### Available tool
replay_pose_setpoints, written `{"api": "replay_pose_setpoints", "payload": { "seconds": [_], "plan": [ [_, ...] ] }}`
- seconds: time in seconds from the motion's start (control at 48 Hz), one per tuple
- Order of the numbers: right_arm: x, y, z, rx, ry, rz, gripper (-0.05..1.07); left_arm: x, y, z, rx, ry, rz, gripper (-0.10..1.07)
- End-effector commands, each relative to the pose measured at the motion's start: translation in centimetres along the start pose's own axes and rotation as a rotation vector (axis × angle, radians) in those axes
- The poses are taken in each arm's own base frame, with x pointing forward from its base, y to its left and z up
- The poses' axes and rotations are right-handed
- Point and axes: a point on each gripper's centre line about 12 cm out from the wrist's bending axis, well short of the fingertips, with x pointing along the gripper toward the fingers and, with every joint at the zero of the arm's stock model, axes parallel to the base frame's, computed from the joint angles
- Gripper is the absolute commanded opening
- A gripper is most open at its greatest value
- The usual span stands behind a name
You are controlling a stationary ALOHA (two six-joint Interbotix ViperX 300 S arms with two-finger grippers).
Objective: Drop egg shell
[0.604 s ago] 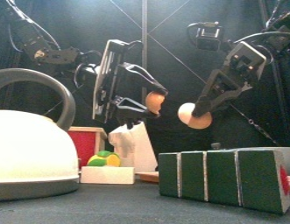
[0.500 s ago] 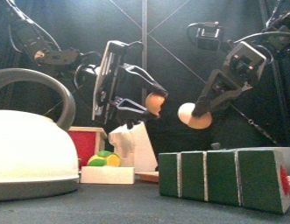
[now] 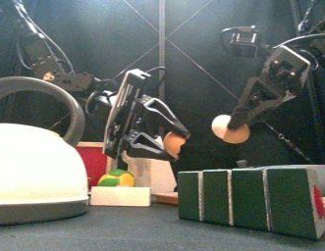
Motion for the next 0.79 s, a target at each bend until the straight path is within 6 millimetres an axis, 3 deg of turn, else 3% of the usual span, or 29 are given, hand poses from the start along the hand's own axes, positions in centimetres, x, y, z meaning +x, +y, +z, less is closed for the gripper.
{"api": "replay_pose_setpoints", "payload": {
  "seconds": [0.0, 0.104, 0.5, 0.771],
  "plan": [
    [-0.52, -0.02, 0.69, 0.016, -0.026, 0.001, 0.81, 0.52, -0.93, 1.10, 0.003, -0.031, -0.028, 0.58],
    [-0.49, -0.03, 0.66, 0.015, -0.025, -0.001, 0.81, 0.57, -0.88, 1.15, 0.002, -0.032, -0.027, 0.60],
    [-0.38, -0.06, 0.59, 0.013, -0.022, -0.004, 0.81, 0.48, -0.61, 0.88, 0.001, -0.023, -0.018, 0.86],
    [-0.35, -0.04, 0.61, 0.014, -0.021, -0.004, 0.81, 0.18, -0.53, 0.83, 0.000, -0.020, -0.014, 0.88]
  ]
}}
